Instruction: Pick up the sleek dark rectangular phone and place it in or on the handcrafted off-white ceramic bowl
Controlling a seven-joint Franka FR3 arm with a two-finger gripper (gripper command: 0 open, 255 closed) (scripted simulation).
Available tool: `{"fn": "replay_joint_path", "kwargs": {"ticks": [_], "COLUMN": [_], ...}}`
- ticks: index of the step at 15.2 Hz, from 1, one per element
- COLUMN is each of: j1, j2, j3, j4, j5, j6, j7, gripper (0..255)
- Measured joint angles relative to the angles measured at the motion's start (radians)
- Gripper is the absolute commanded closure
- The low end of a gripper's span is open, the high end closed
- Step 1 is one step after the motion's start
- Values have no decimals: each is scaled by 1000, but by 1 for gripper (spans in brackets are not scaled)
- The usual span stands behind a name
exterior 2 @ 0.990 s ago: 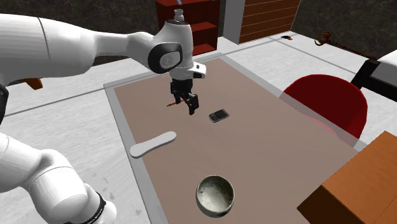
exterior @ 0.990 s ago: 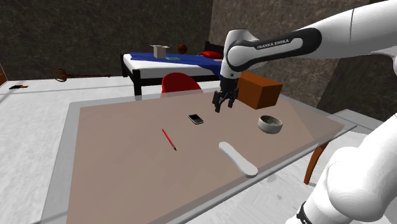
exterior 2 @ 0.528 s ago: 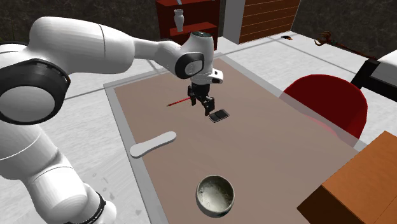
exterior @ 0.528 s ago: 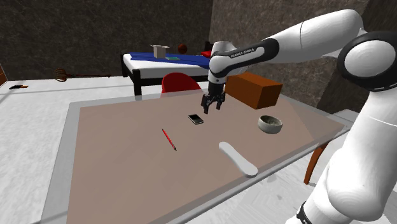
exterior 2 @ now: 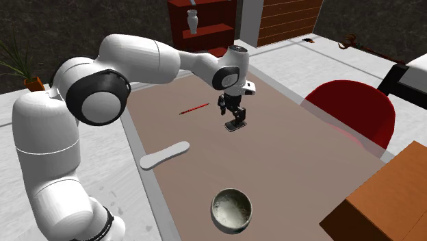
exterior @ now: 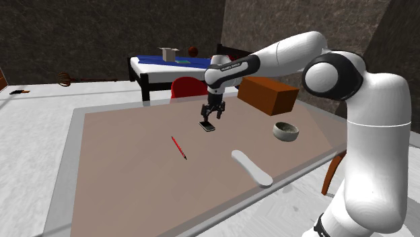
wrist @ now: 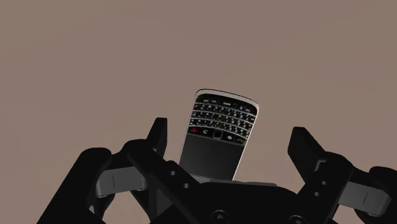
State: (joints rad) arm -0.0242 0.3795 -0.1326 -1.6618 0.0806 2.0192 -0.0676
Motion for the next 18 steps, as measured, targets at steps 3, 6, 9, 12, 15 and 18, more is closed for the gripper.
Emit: {"fn": "replay_joint_path", "kwargs": {"ticks": [3, 6, 9, 12, 15, 18], "j1": [-11, -15, -14, -15, -15, -15], "j2": [93, 124, 134, 144, 146, 146], "j3": [5, 7, 8, 9, 9, 9], "j4": [98, 104, 78, 75, 76, 76], "j5": [16, 21, 24, 25, 25, 25], "j6": [-9, 15, 51, 64, 65, 65], "j7": [-8, -13, -14, -15, -16, -15], "gripper": [0, 0, 0, 0, 0, 255]}}
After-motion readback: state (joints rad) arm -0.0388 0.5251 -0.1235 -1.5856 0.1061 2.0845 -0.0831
